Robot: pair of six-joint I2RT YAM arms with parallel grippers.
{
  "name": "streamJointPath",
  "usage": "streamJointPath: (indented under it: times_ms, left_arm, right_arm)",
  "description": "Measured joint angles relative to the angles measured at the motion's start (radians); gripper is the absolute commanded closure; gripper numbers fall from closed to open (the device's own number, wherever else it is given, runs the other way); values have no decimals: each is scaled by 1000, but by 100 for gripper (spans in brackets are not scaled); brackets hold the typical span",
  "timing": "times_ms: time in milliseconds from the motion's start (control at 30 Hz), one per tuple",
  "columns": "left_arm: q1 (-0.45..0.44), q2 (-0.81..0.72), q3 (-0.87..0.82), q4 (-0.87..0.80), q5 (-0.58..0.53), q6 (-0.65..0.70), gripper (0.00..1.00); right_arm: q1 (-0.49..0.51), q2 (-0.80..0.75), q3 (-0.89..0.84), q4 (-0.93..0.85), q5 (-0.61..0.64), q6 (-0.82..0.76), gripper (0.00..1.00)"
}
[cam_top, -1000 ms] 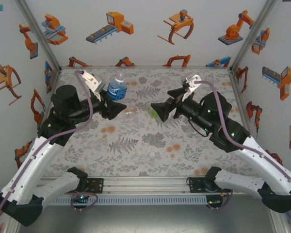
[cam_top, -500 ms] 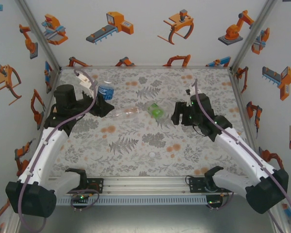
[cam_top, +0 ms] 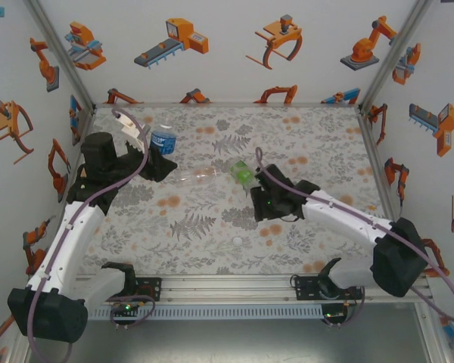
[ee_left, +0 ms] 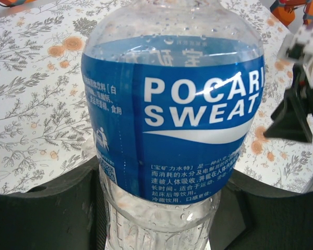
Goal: Screw on the bottle caps
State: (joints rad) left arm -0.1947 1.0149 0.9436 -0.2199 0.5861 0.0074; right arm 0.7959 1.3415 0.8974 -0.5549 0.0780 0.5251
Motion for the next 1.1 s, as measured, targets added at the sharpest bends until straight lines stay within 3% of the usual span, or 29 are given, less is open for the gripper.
streamJointPath:
  times_ms: [167, 367, 800, 1100]
  left_arm:
    - [0, 0, -6, 0, -21, 0, 99]
    - [0, 0, -6, 2, -29, 0, 99]
    - [0, -17, -10, 2, -45, 0, 98]
    - [0, -17, -10, 2, -47, 0, 98]
  right_arm:
    - [135, 107, 46, 6, 26, 76, 48]
    - [222, 214, 73, 14, 32, 122, 48]
    - [285, 313, 108, 31, 32, 156, 48]
    - [285, 353, 116, 39, 32, 156, 55]
